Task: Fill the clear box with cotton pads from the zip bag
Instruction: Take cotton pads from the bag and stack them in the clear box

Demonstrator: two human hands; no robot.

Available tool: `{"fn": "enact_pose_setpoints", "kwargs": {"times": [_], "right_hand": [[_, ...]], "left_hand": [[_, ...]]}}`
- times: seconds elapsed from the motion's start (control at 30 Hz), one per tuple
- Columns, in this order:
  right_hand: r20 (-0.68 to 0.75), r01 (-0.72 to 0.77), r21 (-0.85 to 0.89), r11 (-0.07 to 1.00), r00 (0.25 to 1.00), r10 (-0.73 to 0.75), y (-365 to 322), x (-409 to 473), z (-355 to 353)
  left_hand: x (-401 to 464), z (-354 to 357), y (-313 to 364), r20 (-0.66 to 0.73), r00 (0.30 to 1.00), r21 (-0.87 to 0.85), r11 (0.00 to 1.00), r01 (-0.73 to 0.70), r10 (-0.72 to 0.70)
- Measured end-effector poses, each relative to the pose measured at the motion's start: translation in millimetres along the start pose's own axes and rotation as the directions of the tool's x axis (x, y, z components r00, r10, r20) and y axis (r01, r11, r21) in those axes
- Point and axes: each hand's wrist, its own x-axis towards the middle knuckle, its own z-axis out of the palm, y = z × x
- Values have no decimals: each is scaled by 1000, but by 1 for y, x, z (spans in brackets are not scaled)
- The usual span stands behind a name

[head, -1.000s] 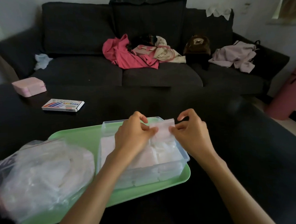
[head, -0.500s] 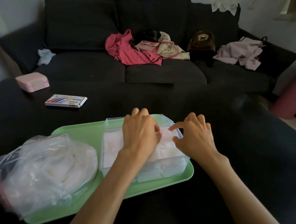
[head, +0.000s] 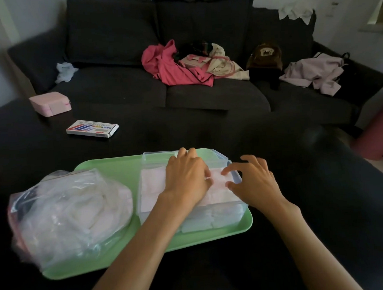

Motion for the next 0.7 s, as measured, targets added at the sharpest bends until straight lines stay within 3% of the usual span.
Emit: {"fn": "enact_pose_setpoints", "kwargs": {"times": [0.17, 0.23, 0.33, 0.4, 0.53, 0.7], "right_hand": [[-10, -3, 21, 1000, 1000, 3, -1, -3, -9], [-120, 17, 108, 994, 993, -4, -3, -8, -18], [-349, 135, 274, 952, 936, -32, -18, -18, -26], [-428, 230, 354, 907, 902, -62, -43, -25, -27], [-451, 420, 339, 842, 858, -246, -100, -40, -16], [-330, 558, 255, 789, 818, -472, -150, -54, 10]], "left_hand": [[-6, -8, -7, 7, 1000, -114, 993, -9, 10], [-13, -21, -16, -53, 998, -192, 981, 4, -14], [-33, -45, -43, -174, 978, -278, 959, 61, -112], [-57, -65, -70, -251, 946, -297, 946, 128, -207], [-110, -91, -120, -311, 880, -239, 926, 293, -358], [-160, -100, -159, -266, 850, -119, 890, 439, -455]]}}
